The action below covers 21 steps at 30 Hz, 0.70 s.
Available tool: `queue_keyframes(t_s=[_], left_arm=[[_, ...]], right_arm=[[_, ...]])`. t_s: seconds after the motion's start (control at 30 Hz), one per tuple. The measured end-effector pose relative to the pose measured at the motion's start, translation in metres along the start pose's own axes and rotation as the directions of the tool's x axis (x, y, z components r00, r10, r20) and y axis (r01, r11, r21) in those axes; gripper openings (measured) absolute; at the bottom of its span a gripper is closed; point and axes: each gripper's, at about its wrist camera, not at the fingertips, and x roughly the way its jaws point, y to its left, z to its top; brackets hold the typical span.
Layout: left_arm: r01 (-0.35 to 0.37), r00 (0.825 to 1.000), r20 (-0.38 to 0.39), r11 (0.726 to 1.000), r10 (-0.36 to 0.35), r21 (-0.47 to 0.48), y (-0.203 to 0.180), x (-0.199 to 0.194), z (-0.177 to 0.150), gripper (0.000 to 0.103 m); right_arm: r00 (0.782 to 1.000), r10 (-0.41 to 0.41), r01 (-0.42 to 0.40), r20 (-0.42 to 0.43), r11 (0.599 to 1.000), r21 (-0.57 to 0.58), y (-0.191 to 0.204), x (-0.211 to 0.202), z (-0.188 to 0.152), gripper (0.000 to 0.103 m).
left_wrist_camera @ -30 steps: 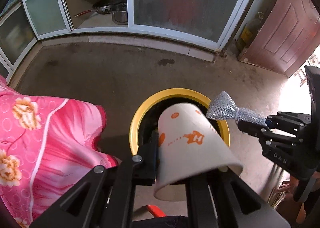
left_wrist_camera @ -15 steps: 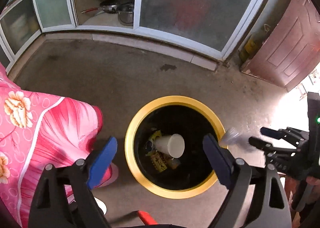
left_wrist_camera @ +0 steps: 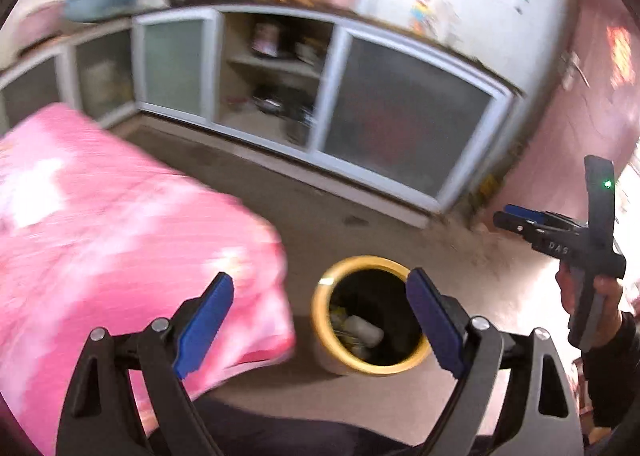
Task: Collect trash
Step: 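Move both tools back over the pink table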
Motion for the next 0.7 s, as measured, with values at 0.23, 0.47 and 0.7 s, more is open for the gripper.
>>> queue_keyframes(t_s=[0.23,0.47,0.7], left_arm=[[-0.288,0.941,0.134,0.943,0.311,-0.168,0.106,-0.130,-0.032,0.091],[-0.493,0.832,0.090,0.805,0.547,-0.331,0.208,-0.205,-0.061,0.095],[-0.565,0.789,0.010,0.732,0.615,-0.381,0.254,-0.207,-0.077,0.095]], right_arm=[[0.986,0.166,-0.162,0.010,0.971,-0.174,0.103,0.009,0.043,0.048],[0.946,0.322,-0.317,-0.038,0.891,-0.325,0.221,0.035,0.072,0.066],[0.918,0.385,-0.389,-0.096,0.824,-0.412,0.335,0.087,0.090,0.070]])
